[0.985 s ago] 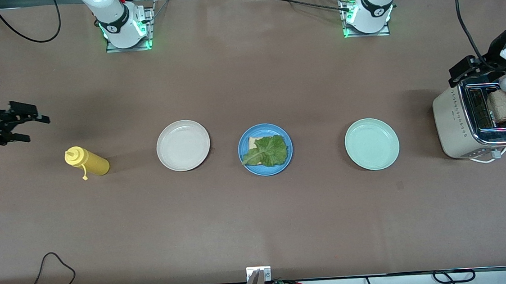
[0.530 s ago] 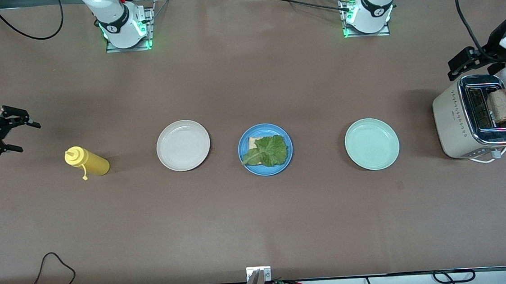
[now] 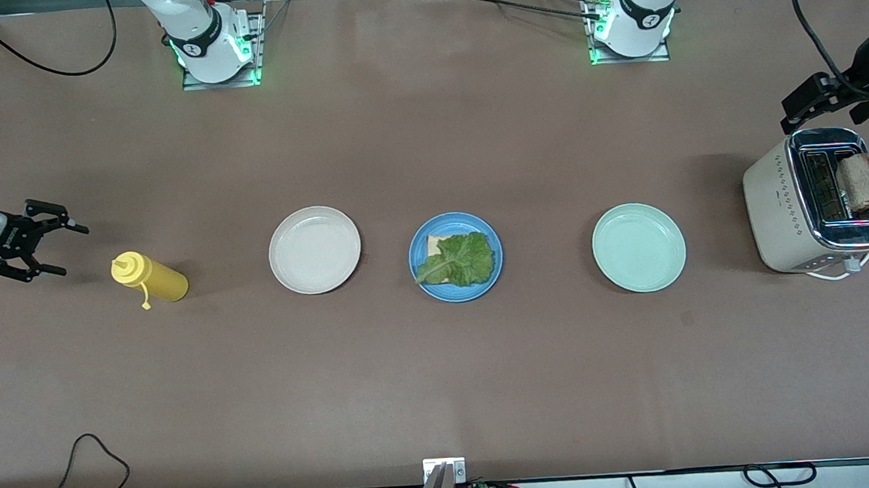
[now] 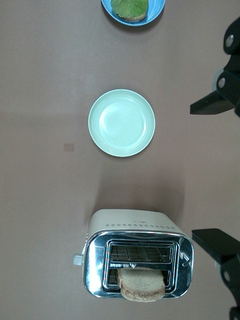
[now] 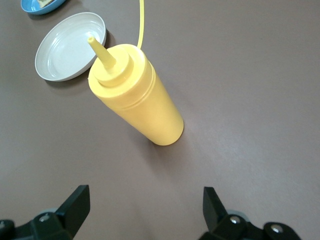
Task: Make sandwich in blue plate with both arms
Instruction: 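Grasp the yellow mustard bottle with the right gripper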
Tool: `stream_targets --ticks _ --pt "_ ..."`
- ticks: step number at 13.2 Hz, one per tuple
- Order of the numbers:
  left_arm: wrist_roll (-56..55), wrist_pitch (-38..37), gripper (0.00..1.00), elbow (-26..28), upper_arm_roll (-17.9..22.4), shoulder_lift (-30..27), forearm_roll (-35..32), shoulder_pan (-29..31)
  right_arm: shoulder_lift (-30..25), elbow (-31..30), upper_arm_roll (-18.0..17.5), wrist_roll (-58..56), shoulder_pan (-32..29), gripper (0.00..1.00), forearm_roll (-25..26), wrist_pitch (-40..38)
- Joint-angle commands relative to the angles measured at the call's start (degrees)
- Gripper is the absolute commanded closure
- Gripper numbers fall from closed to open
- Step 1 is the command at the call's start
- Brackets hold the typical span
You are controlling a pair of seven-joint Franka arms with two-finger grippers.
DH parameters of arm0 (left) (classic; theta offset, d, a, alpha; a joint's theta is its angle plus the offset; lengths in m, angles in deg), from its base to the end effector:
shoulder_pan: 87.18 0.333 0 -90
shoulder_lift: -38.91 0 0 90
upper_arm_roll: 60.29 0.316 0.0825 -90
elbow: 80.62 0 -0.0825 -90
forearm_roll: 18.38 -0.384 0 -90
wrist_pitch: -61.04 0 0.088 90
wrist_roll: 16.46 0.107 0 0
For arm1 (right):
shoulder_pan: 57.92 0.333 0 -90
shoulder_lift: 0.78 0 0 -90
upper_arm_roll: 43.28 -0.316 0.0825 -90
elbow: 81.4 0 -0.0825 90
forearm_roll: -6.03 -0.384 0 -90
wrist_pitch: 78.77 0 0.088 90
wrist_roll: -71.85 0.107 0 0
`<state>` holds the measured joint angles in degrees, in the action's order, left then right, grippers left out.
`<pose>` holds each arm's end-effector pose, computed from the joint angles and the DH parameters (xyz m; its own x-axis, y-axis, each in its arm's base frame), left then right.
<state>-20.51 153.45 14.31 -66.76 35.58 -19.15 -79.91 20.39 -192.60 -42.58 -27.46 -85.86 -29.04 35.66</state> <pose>0.5397 0.0072 0.6191 0.9963 0.0841 0.0151 0.0843 -0.9963 -0.0190 0.5335 -0.2511 0.2792 0.6135 0.6316 0.4740 0.7860 -0.5462 -0.2896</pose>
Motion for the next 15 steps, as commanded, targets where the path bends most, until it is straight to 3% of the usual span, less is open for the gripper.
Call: stream_targets --ticks 1,4,15 --pt "-0.2 -1.9 0.00 -1.0 0.0 -0.4 1.2 0.3 2.1 0.2 -1.4 -5.0 -1.7 0.00 -2.8 0.8" --pt "-0.2 -1.9 0.00 -1.0 0.0 -0.4 1.2 0.3 5.9 0.5 -1.8 -10.5 -1.8 0.00 -6.8 2.0" --pt "0.4 -1.5 0.00 -1.5 -0.5 0.2 1.1 0.2 8.7 0.5 -7.2 -11.1 -1.3 0.00 -10.1 8.5"
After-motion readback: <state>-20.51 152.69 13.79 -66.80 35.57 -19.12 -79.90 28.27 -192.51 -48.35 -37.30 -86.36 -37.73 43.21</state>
